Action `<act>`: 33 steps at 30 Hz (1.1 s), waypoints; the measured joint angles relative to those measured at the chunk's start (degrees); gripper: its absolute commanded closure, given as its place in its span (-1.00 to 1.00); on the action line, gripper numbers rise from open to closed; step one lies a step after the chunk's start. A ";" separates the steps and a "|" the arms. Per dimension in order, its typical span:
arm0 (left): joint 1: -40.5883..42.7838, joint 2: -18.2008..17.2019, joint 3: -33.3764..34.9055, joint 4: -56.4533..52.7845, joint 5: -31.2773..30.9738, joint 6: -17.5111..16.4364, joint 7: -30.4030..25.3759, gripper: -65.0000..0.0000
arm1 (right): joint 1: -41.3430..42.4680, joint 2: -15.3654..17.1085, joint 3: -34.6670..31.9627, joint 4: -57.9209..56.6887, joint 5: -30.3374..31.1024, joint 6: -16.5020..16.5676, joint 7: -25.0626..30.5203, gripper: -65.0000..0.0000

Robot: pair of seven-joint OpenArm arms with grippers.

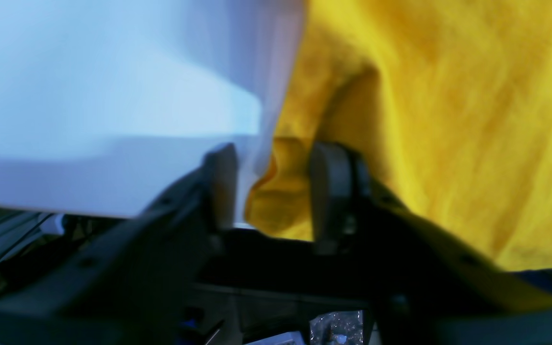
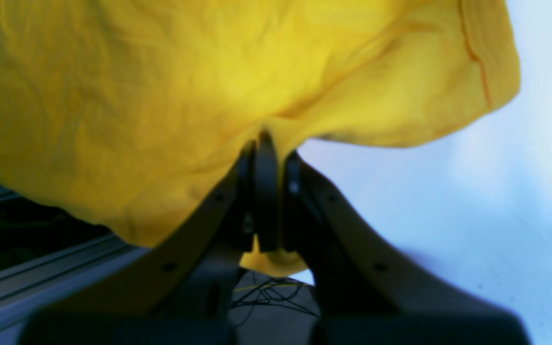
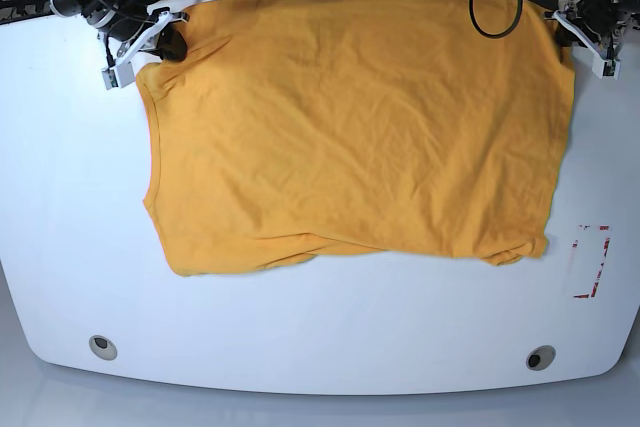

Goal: Fold the T-shirt properly
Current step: 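Hold the shirt edge with both grippers and stretch it taut, then fold the held edge over the shirt body with both grippers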

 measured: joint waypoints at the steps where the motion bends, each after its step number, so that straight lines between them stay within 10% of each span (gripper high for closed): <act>1: 0.00 0.02 -0.02 0.04 0.02 0.00 -0.02 0.95 | 0.00 -0.02 0.00 0.00 0.00 0.00 -0.02 1.00; 33: -7.34 5.86 -3.76 18.69 2.56 -0.28 12.70 1.00 | 2.43 2.10 0.35 -0.04 9.86 0.02 -1.49 1.00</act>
